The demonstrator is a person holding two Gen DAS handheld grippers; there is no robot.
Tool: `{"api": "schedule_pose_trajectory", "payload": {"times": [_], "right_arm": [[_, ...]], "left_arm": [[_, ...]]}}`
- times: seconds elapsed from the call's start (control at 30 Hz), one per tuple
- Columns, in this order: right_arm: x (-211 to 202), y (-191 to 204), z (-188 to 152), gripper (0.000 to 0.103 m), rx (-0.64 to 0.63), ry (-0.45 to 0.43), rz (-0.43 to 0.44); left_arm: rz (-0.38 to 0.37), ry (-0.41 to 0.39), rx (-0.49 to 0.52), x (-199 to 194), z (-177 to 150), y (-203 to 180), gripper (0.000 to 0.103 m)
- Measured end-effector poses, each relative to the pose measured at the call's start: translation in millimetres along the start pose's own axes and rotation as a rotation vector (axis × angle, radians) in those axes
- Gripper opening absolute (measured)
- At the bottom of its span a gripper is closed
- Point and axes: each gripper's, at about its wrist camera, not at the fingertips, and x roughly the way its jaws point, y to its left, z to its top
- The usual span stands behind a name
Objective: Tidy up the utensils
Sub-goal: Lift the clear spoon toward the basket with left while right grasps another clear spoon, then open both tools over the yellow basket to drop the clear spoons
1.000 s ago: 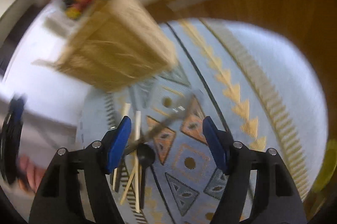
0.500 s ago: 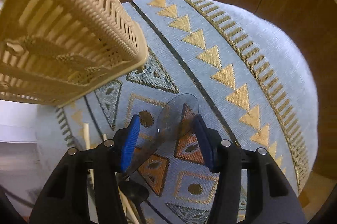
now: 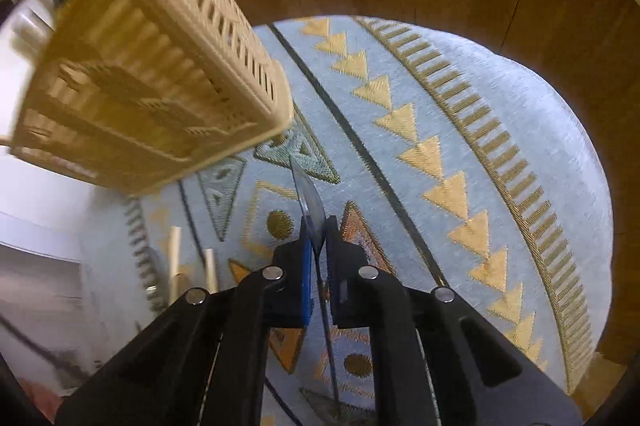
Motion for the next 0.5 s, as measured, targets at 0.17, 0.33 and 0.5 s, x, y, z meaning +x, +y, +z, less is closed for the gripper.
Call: {"api": "schedule_pose_trajectory", "payload": {"times": [0.17,0.33,0.5], "right_arm": [[-46,-8,-15,0.005,-0.029,-0.132,0.158],[-104,22,3,0.005,-0.114,-0.298,0.259],[-170,53,18,0.005,-0.242,-0.561,0.38]], "left_arm": [[0.021,-0.023,0.018,-2,5,-9,0.031],[0.03,-0.091,-0.013,-7,27,-11,0.031],[0.05,-0.195,-0.006,-7,68,-21,0.031]]}}
